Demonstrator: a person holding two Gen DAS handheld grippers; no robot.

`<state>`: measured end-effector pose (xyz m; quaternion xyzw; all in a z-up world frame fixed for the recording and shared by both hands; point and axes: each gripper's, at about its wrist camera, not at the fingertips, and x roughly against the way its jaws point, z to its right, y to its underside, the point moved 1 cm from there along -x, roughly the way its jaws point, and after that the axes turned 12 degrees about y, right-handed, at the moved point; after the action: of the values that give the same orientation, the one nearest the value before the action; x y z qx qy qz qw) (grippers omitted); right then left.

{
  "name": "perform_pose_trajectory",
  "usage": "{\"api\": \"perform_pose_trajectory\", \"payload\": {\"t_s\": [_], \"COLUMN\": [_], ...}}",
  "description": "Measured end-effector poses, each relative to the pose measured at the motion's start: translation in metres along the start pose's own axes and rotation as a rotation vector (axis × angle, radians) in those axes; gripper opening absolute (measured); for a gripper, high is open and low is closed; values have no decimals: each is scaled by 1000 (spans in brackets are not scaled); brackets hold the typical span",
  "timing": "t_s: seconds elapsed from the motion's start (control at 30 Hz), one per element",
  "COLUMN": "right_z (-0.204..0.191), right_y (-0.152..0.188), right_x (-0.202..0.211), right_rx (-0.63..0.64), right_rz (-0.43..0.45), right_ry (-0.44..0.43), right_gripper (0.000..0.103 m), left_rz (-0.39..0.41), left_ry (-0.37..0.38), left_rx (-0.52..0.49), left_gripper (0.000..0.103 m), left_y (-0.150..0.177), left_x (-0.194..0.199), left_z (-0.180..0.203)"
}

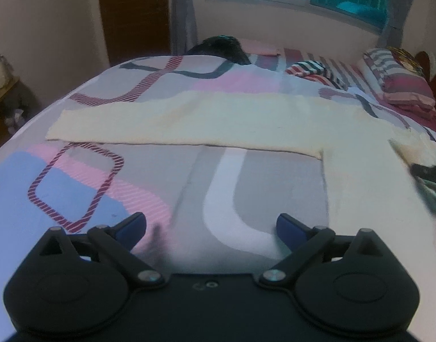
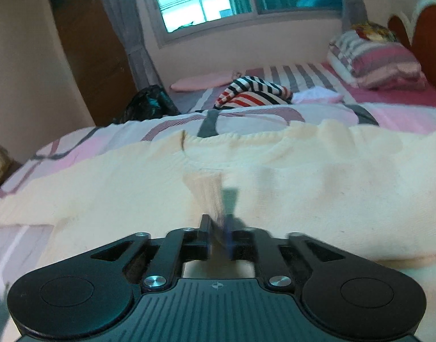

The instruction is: Fold small clothes

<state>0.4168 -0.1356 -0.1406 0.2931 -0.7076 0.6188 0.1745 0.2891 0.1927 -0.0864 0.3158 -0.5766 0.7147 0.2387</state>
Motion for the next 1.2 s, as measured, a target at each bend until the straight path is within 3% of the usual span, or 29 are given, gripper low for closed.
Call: {"api": "perform_pose_trajectory", "payload": {"t_s": [0.03,0.1,0.17,0.23,0.27,0.33,0.43,0.57,0.7,0.73,0.8,0.83,1.0,1.2], "right_z": [-4,-7,2,20,32,57,93,145,196,205,222,227,241,231], "right_y": [1,4,5,4,4,6,7,10,14,15,17,19,25,26], "right_x": [2,10,18,25,30,42,62,88,106,109,115,119,130,125], "right_rx": [6,7,-39,-117,-154,-217,-271,-366,-475,-496,-530,-539,-549,-535], "right_rz": [8,29,48,51,56,63,81,112,116,116,112,113,112,106], "right_ry": [-31,-71,-86,-66,-45,-16,51,161,230,241,253,256,272,249], "right_gripper": [40,39,0,0,0,0,0,0,0,0,0,0,0,0], "left_rz": [2,4,17,38,44,42,26,-56,-115,-124,-137,-143,-22,44], "left_ry": [7,31,60,112,147,229,375,503,527,535,547,557,552,468], "left_rx": [-7,-16,-19,-15,-13,-19,-2,28,62,65,57,48,-52,-49], "left_gripper": [98,98,96,89,75,59,58,46,45,41,22,3,2,2], "left_y": [-1,-4,-8,-15,-19,-29,-44,-54,-61,-63,-63,-63,-71,-84], "left_x": [0,-3,-7,-14,-19,-34,-61,-98,-129,-135,-146,-152,-132,-113], "left_z": [4,14,26,43,53,79,123,169,195,200,210,212,218,172]}}
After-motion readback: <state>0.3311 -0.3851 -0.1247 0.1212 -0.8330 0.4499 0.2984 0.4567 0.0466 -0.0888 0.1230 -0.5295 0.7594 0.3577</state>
